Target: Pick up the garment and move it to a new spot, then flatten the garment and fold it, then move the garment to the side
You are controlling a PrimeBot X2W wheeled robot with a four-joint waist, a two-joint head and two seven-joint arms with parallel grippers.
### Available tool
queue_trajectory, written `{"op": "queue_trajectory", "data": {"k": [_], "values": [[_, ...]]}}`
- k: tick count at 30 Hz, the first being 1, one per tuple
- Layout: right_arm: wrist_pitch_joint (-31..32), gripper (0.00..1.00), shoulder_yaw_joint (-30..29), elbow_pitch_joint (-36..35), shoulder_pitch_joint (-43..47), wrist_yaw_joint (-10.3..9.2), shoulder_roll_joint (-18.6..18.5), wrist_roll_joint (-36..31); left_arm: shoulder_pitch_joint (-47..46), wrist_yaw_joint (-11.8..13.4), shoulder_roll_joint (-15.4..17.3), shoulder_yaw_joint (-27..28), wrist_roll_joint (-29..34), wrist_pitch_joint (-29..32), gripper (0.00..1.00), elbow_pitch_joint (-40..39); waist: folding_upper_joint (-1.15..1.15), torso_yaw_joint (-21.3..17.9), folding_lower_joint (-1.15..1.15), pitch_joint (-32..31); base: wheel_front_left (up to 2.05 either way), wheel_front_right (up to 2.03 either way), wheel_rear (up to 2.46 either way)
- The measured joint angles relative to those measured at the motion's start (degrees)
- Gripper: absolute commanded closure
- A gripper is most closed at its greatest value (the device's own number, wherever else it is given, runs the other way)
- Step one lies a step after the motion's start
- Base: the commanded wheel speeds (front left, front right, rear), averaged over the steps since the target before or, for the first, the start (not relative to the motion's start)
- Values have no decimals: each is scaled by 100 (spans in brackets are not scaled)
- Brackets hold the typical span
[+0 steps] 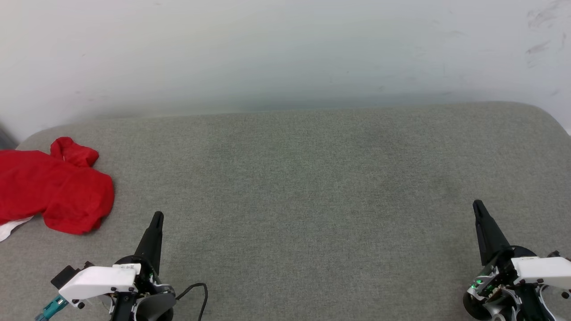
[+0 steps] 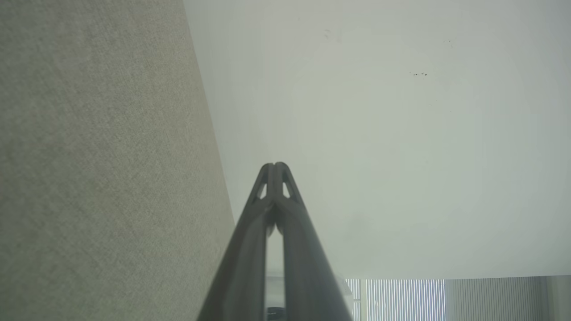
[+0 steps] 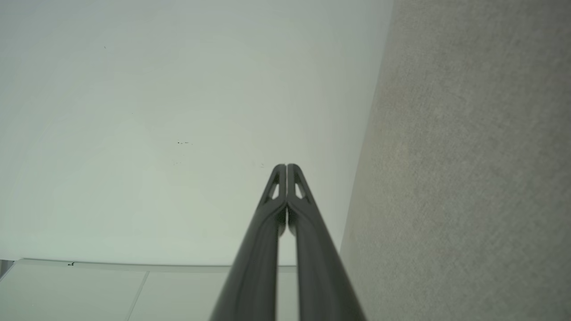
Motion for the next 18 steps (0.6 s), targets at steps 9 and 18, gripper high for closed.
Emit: {"op": "queue_trajectory", "data": {"k": [9,18], "values": [[0,100,0,0,0,0,0,0,0,0,0,0,0,0,100,0,0,0,0,0,0,0,0],[0,100,0,0,0,0,0,0,0,0,0,0,0,0,100,0,0,0,0,0,0,0,0]]}}
